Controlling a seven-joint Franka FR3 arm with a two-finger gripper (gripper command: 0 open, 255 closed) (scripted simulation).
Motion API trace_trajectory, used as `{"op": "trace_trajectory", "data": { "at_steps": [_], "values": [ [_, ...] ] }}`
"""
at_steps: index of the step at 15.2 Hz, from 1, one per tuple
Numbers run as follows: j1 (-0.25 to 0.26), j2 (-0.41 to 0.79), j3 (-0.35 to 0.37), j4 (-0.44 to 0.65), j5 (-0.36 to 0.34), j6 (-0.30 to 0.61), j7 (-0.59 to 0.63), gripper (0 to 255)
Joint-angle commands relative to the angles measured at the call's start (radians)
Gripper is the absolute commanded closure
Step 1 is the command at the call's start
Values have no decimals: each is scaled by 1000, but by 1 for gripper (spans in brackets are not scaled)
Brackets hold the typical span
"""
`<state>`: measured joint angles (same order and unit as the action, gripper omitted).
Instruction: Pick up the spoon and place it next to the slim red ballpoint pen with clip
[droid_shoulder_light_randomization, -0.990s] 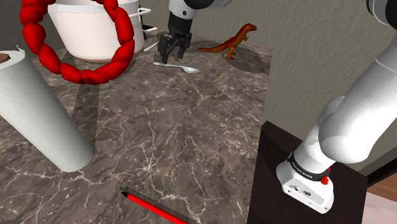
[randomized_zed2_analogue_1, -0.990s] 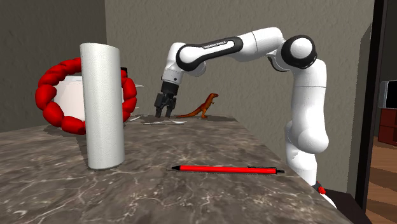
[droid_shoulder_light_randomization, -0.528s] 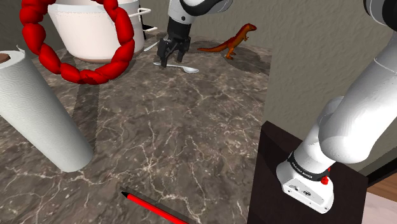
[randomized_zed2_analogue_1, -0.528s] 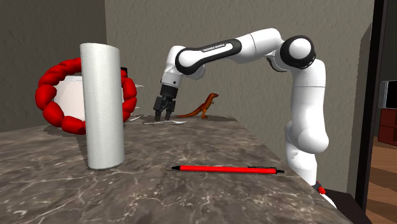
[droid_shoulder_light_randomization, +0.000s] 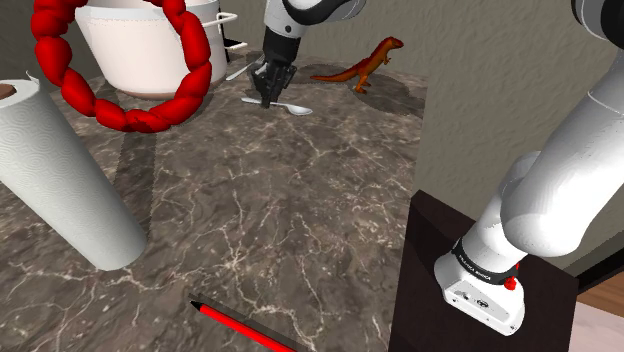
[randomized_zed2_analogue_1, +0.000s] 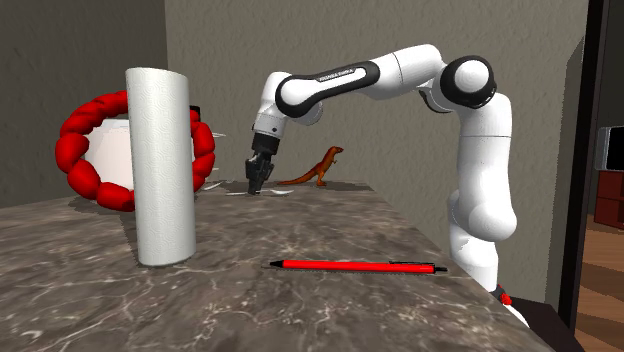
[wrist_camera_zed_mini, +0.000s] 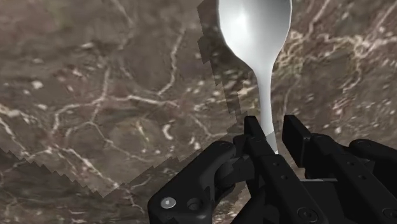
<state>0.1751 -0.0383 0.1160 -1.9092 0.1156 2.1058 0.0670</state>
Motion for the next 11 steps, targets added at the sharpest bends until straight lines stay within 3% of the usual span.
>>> {"op": "trace_trajectory", "data": {
  "at_steps": [1, 5, 11],
  "values": [
    [0, 0, 0, 0, 0, 0, 0, 255],
    [0, 0, 0, 0, 0, 0, 0, 255],
    [-1, -5, -1, 75, -4, -79, 8, 255]
  ]
}}
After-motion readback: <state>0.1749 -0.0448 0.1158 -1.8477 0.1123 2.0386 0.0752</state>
